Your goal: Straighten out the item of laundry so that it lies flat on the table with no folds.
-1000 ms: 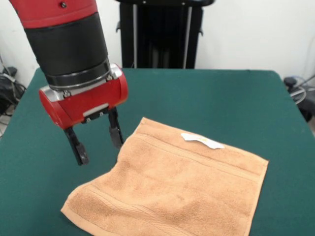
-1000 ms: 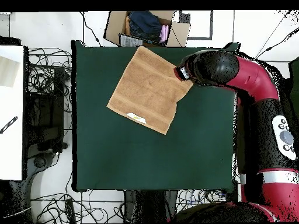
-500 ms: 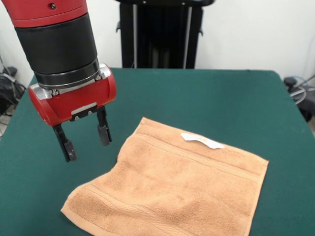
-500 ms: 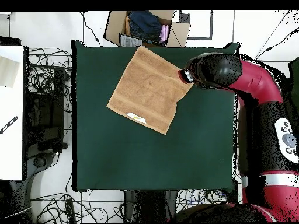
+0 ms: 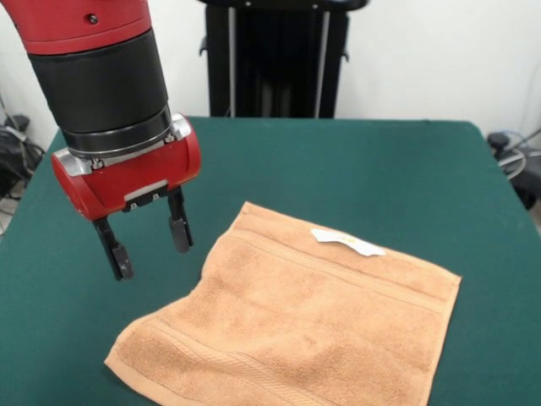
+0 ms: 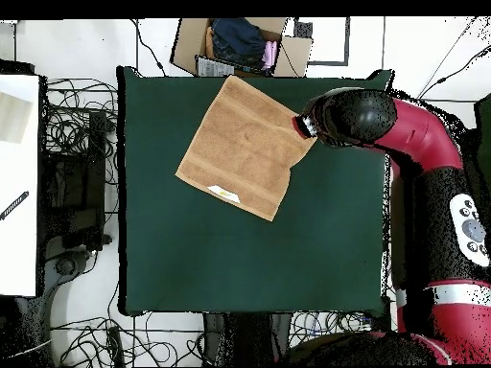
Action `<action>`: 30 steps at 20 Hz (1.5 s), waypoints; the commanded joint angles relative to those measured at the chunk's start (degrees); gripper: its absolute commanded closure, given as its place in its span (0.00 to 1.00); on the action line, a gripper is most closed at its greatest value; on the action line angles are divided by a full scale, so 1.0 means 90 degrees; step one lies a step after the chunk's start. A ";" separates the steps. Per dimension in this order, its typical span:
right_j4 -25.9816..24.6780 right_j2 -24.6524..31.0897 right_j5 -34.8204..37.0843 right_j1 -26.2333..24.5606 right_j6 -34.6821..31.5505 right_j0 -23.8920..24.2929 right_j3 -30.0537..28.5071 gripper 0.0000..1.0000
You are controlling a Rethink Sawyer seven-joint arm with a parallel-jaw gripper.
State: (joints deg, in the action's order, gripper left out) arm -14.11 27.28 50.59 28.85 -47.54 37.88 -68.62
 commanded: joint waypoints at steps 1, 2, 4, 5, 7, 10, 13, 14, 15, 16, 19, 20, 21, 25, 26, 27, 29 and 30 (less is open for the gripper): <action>-0.0049 -0.0358 -0.0007 -0.0212 -0.1162 -0.0234 -0.0417 0.00; -0.0061 -0.0366 0.0014 -0.0222 -0.1154 -0.0247 -0.0399 0.00; -0.0110 -0.0379 -0.0135 -0.0268 -0.1170 -0.0256 -0.0388 0.00; -0.0139 -0.0384 -0.0220 -0.0306 -0.1177 -0.0262 -0.0371 0.00; -0.0153 -0.0364 -0.0321 -0.0435 -0.1152 -0.0261 -0.0316 0.00; -0.0182 -0.0351 -0.0489 -0.0500 -0.1157 -0.0259 -0.0336 0.00; -0.0185 -0.0350 -0.0543 -0.0550 -0.1172 -0.0270 -0.0314 0.00; -0.0197 -0.0355 -0.0571 -0.0547 -0.1172 -0.0277 -0.0310 0.00; -0.0205 -0.0363 -0.0604 -0.0537 -0.1179 -0.0276 -0.0327 0.00; -0.0202 -0.0369 -0.0601 -0.0542 -0.1177 -0.0273 -0.0324 0.00; -0.0211 -0.0390 -0.0586 -0.0576 -0.1155 -0.0282 -0.0261 0.00; -0.0213 -0.0395 -0.0608 -0.0585 -0.1158 -0.0283 -0.0259 0.00; -0.0217 -0.0391 -0.0687 -0.0600 -0.1182 -0.0284 -0.0259 0.00; -0.0233 -0.0380 -0.0797 -0.0718 -0.1168 -0.0283 -0.0237 0.00; -0.0231 -0.0371 -0.0856 -0.0759 -0.1173 -0.0273 -0.0249 0.00; -0.0235 -0.0370 -0.0873 -0.0799 -0.1175 -0.0286 -0.0237 0.00; -0.0242 -0.0371 -0.0908 -0.0858 -0.1164 -0.0292 -0.0227 0.00; -0.0243 -0.0370 -0.0941 -0.0847 -0.1161 -0.0283 -0.0256 0.00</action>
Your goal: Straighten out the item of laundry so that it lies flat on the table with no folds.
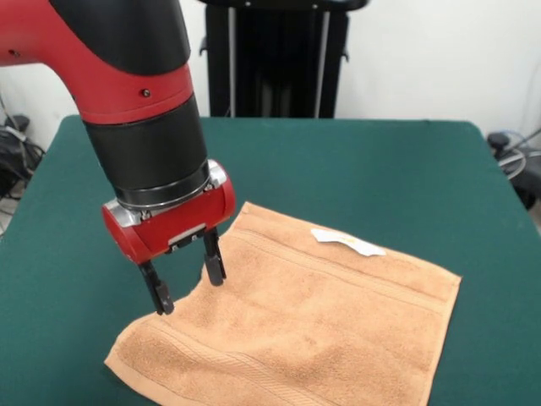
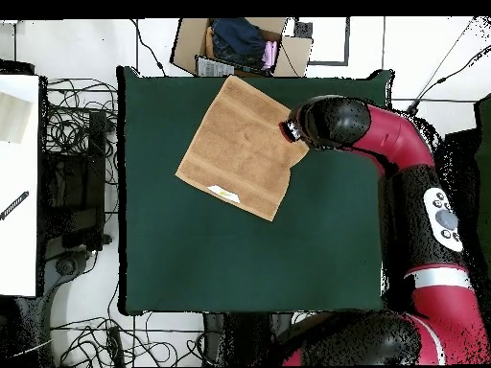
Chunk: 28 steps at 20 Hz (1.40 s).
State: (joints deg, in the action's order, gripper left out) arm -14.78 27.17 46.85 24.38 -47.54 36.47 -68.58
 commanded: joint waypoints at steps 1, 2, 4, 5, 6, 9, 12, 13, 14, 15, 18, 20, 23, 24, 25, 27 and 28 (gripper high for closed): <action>-0.0166 -0.0361 -0.0525 -0.0336 -0.1155 -0.0125 -0.0272 0.00; -0.0164 -0.0364 -0.0525 -0.0322 -0.1149 -0.0122 -0.0285 0.00; -0.0155 -0.0366 -0.0458 -0.0300 -0.1104 -0.0125 -0.0269 0.00; -0.0161 -0.0381 -0.0434 -0.0275 -0.1106 -0.0137 -0.0268 0.00; -0.0172 -0.0375 -0.0493 -0.0250 -0.1095 -0.0117 -0.0319 0.00; -0.0163 -0.0358 -0.0462 -0.0316 -0.1052 -0.0110 -0.0274 0.00; -0.0154 -0.0347 -0.0472 -0.0332 -0.1059 -0.0105 -0.0272 0.00; -0.0145 -0.0342 -0.0430 -0.0338 -0.1045 -0.0110 -0.0251 0.00; -0.0119 -0.0329 -0.0389 -0.0341 -0.1043 -0.0101 -0.0259 0.00; -0.0093 -0.0317 -0.0349 -0.0343 -0.1041 -0.0092 -0.0266 0.00; 0.0000 -0.0335 -0.0006 -0.0405 -0.1048 -0.0111 -0.0161 0.00; -0.0005 -0.0334 0.0010 -0.0409 -0.1023 -0.0101 -0.0147 0.00; -0.0046 -0.0334 -0.0126 -0.0482 -0.1020 -0.0107 -0.0138 0.00; -0.0072 -0.0332 -0.0225 -0.0489 -0.1031 -0.0113 -0.0153 0.00; -0.0070 -0.0327 -0.0276 -0.0525 -0.1051 -0.0111 -0.0160 0.00; -0.0087 -0.0316 -0.0454 -0.0574 -0.1097 -0.0107 -0.0196 0.00; -0.0092 -0.0318 -0.0488 -0.0600 -0.1113 -0.0114 -0.0188 0.00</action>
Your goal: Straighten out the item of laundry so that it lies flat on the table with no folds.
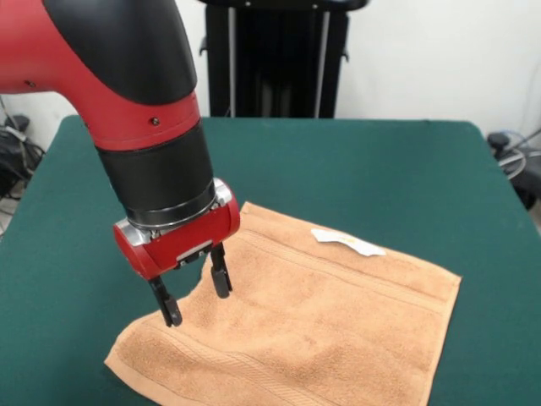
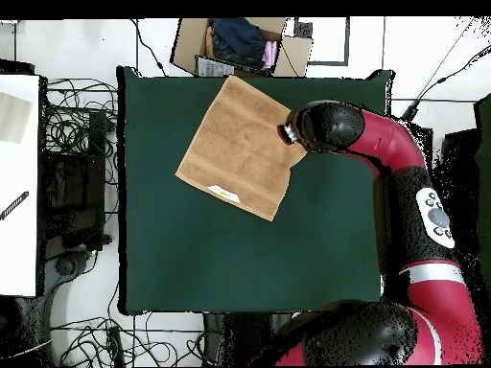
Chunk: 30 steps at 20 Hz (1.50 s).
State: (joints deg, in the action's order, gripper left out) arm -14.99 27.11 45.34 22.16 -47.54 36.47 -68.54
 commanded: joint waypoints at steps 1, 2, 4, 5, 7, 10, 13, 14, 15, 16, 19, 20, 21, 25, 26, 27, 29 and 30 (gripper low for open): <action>-0.0079 -0.0318 -0.0377 -0.0352 -0.1140 -0.0122 -0.0217 0.00; -0.0102 -0.0338 -0.0485 -0.0336 -0.1206 -0.0148 -0.0225 0.00; -0.0122 -0.0346 -0.0627 -0.0256 -0.1271 -0.0146 -0.0342 0.00; -0.0121 -0.0359 -0.0621 -0.0198 -0.1295 -0.0162 -0.0399 0.00; -0.0151 -0.0397 -0.0814 -0.0055 -0.1406 -0.0160 -0.0622 0.00; -0.0156 -0.0447 -0.0861 -0.0044 -0.1474 -0.0228 -0.0691 0.00; -0.0133 -0.0490 -0.0867 -0.0053 -0.1449 -0.0258 -0.0662 0.00; -0.0111 -0.0489 -0.0849 -0.0079 -0.1412 -0.0265 -0.0623 0.00; -0.0085 -0.0496 -0.0816 -0.0070 -0.1376 -0.0253 -0.0622 0.00; -0.0059 -0.0503 -0.0783 -0.0060 -0.1340 -0.0242 -0.0620 0.00; 0.0044 -0.0506 -0.0571 0.0175 -0.1263 -0.0170 -0.0772 0.00; 0.0080 -0.0513 -0.0490 0.0334 -0.1256 -0.0138 -0.0888 0.00; 0.0117 -0.0519 -0.0409 0.0493 -0.1249 -0.0107 -0.1005 0.00; 0.0223 -0.0616 -0.0089 0.1061 -0.1244 -0.0142 -0.1190 0.00; 0.0262 -0.0613 0.0007 0.1083 -0.1218 -0.0147 -0.1197 0.00; 0.0293 -0.0608 0.0037 0.1123 -0.1225 -0.0149 -0.1230 0.00; 0.0356 -0.0614 0.0080 0.1273 -0.1273 -0.0171 -0.1345 0.00; 0.0396 -0.0635 0.0141 0.1401 -0.1310 -0.0195 -0.1413 0.00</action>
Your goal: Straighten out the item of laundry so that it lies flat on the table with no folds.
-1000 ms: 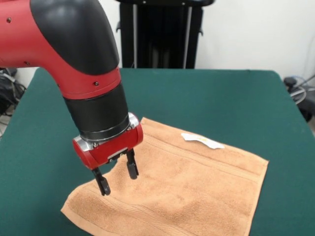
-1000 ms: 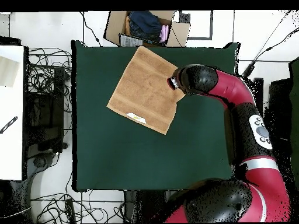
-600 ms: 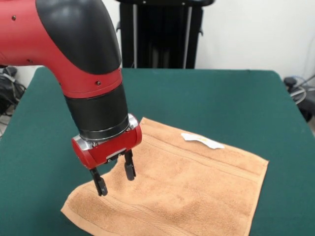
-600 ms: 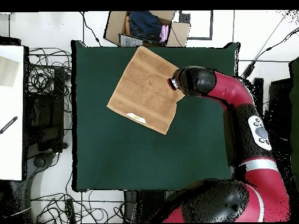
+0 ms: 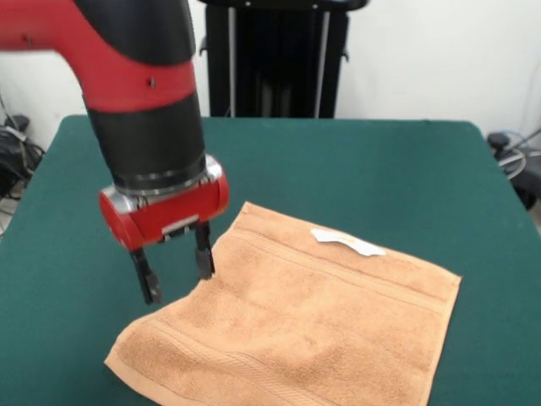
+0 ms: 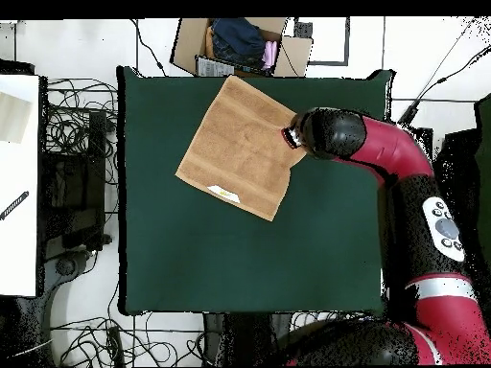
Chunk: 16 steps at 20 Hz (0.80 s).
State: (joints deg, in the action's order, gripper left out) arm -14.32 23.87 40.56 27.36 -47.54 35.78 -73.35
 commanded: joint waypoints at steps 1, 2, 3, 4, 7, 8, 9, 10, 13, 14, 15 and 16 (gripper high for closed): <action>0.0355 -0.0301 0.0751 0.0957 -0.1329 -0.0153 -0.0918 0.00; 0.0374 -0.0341 0.0842 0.1099 -0.1343 -0.0194 -0.0940 0.00; 0.0393 -0.0382 0.0933 0.1242 -0.1357 -0.0236 -0.0962 0.00; 0.0411 -0.0410 0.1032 0.1297 -0.1361 -0.0271 -0.0931 0.00; 0.0419 -0.0467 0.1107 0.1279 -0.1368 -0.0339 -0.0864 0.00; 0.0425 -0.0460 0.1055 0.1233 -0.1374 -0.0340 -0.0866 0.00; 0.0425 -0.0457 0.1005 0.1178 -0.1377 -0.0343 -0.0860 0.00; 0.0427 -0.0454 0.0941 0.1131 -0.1382 -0.0347 -0.0861 0.00; 0.0418 -0.0459 0.0737 0.0993 -0.1372 -0.0356 -0.0853 0.00; 0.0409 -0.0472 0.0665 0.0942 -0.1358 -0.0361 -0.0843 0.00; 0.0402 -0.0469 0.0602 0.0889 -0.1338 -0.0361 -0.0823 0.00; 0.0389 -0.0465 0.0538 0.0832 -0.1314 -0.0361 -0.0802 0.00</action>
State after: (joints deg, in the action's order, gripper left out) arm -11.23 21.75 44.39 37.44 -47.54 34.12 -74.95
